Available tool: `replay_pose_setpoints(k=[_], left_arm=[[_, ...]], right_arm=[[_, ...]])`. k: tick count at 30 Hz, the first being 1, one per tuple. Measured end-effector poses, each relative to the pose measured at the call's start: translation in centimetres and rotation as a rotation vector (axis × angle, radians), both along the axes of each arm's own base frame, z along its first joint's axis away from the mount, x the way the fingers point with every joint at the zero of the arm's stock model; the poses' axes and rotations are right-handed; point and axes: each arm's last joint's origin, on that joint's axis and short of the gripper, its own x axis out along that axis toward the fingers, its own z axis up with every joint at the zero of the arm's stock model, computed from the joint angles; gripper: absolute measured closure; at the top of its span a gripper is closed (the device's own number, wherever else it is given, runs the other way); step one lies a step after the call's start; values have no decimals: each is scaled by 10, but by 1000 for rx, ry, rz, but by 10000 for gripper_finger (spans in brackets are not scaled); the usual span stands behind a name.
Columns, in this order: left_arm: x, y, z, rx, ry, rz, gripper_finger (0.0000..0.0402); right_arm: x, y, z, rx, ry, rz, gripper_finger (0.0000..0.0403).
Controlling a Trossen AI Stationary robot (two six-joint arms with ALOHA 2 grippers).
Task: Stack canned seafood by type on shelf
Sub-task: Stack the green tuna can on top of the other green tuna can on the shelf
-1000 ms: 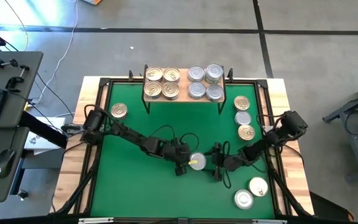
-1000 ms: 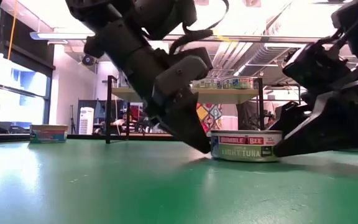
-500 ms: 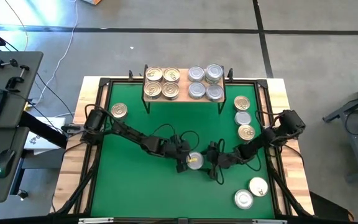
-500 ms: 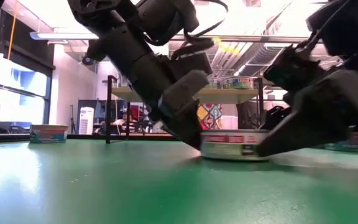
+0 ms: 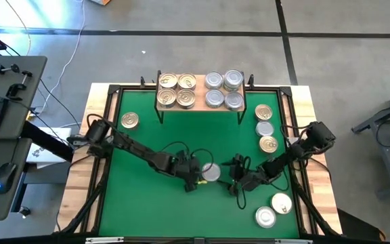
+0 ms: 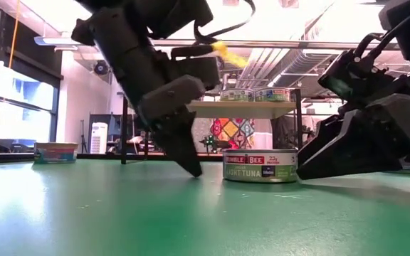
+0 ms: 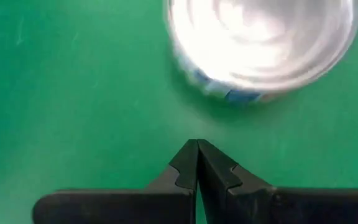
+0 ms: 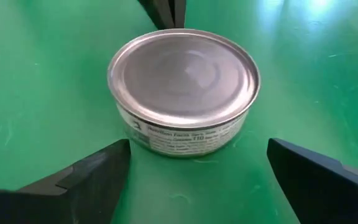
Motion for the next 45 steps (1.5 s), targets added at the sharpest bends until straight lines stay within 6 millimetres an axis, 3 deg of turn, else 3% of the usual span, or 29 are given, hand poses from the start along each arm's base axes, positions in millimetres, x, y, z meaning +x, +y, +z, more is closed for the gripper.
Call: replay_pose_setpoints(k=[9, 22, 27, 38, 45], left_arm=[[26, 4, -12, -104, -203, -68, 402], [32, 10, -16, -87, -245, -70, 402], [34, 5, -15, -75, -277, -83, 401], [13, -4, -10, -43, -88, -7, 401], [5, -2, 0, -3, -55, 23, 401]], right_arm=[[8, -7, 5, -21, -37, 71, 29], [11, -16, 4, -40, -19, 47, 29], [12, -16, 4, -26, -27, 12, 51], [0, 0, 0, 9, -1, -30, 70], [-7, 5, 7, -25, -2, -29, 73]])
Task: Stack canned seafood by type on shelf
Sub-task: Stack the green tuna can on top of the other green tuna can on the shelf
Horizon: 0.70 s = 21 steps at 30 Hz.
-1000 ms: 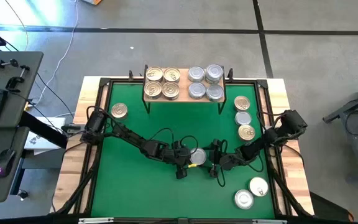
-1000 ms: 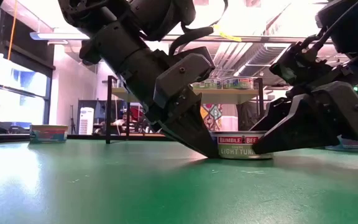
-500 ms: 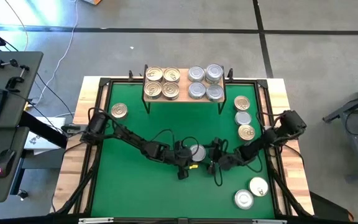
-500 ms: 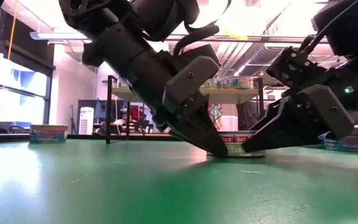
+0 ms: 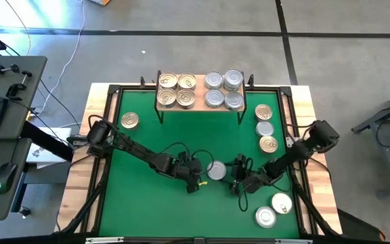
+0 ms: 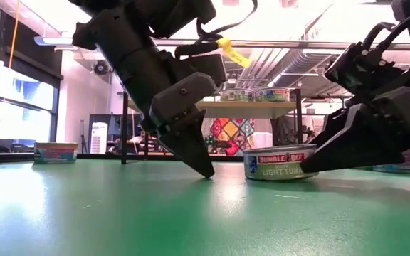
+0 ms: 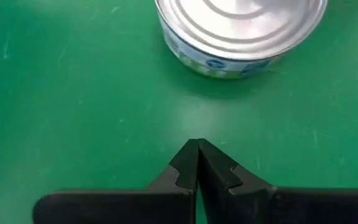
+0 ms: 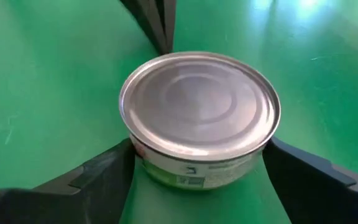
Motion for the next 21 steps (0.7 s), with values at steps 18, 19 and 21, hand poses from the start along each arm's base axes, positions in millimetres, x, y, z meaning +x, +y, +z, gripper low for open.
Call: replay_pose_setpoints(k=[18, 19, 21], left_arm=[[19, 8, 5, -78, -158, -77, 401], [19, 8, 6, -78, -162, -77, 401], [20, 8, 6, -80, -175, -77, 401]], right_arm=[[15, -23, 2, 121, 115, 223, 16], [15, -23, 2, 112, 105, 234, 12], [17, -22, 4, 96, 79, 252, 7]])
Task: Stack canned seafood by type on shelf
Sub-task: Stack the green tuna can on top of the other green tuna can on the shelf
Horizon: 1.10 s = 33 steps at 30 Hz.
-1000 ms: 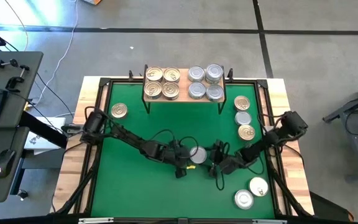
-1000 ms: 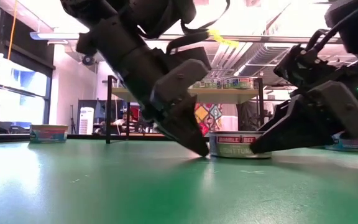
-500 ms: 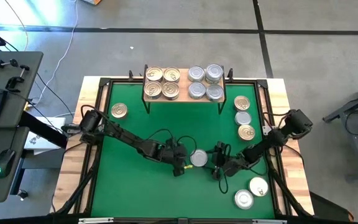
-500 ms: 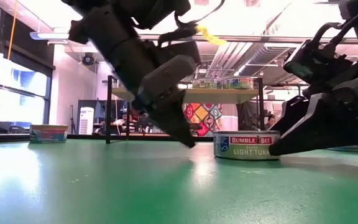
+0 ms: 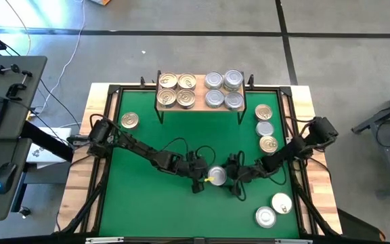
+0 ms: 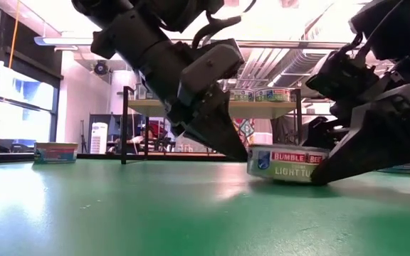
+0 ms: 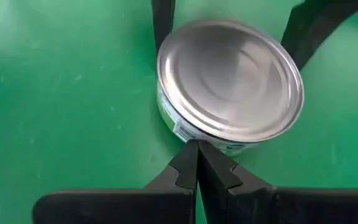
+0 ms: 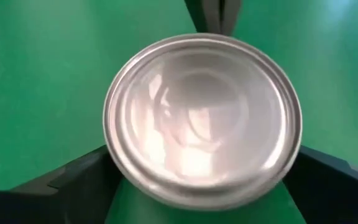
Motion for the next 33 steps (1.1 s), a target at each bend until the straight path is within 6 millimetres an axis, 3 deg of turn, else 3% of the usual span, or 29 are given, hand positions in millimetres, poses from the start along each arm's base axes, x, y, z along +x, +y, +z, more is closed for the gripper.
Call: replay_pose_setpoints(k=[9, 16, 24, 29, 33], left_arm=[[1, 1, 2, 18, -28, 12, 402], [0, 1, 2, 52, -12, 28, 402], [-28, 0, 12, 149, 194, 109, 401], [-48, -2, 27, 237, 258, 196, 401], [-54, -5, 49, 256, 187, 209, 401]], right_arm=[[3, -1, -2, -18, -53, -58, 4], [0, 8, -6, -45, -92, -145, 29], [-9, 21, -4, -64, -139, -260, 38], [-13, 23, 13, -67, -174, -275, 39], [-13, 15, 46, -96, -228, -265, 40]])
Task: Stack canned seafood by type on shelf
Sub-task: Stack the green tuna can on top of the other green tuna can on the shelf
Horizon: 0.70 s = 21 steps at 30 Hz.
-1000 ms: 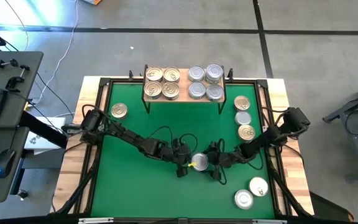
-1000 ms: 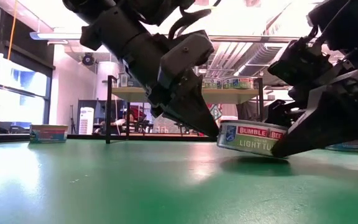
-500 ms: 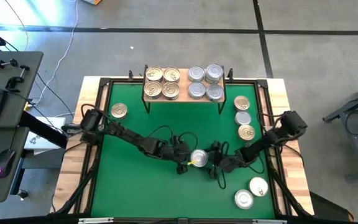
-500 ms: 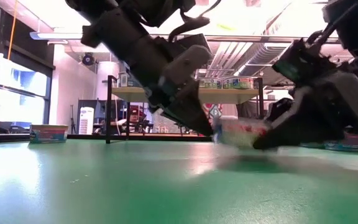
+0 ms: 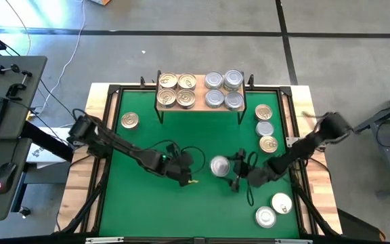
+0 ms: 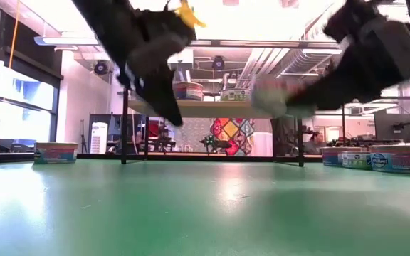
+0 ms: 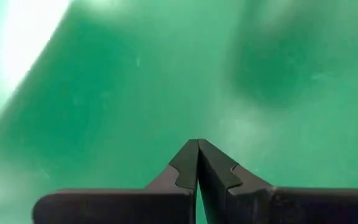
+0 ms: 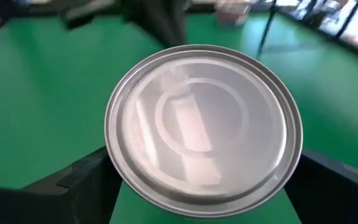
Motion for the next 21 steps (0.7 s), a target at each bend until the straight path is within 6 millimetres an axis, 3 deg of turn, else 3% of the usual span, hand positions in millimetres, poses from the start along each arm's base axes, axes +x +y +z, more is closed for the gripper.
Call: replay_pose_setpoints(k=[5, 10, 16, 21], left_arm=[[-4, 6, 35, 58, -106, -36, 401], [-5, 34, 76, 125, -217, -88, 401], [-7, 99, 123, 150, -362, -144, 401], [-3, 161, 165, 239, -409, -103, 401]], right_arm=[[5, -34, 61, -116, 19, -47, 40], [16, -92, 132, -211, 83, -78, 40], [28, -184, 193, -241, 152, -144, 40], [41, -258, 204, -172, 179, -171, 40]])
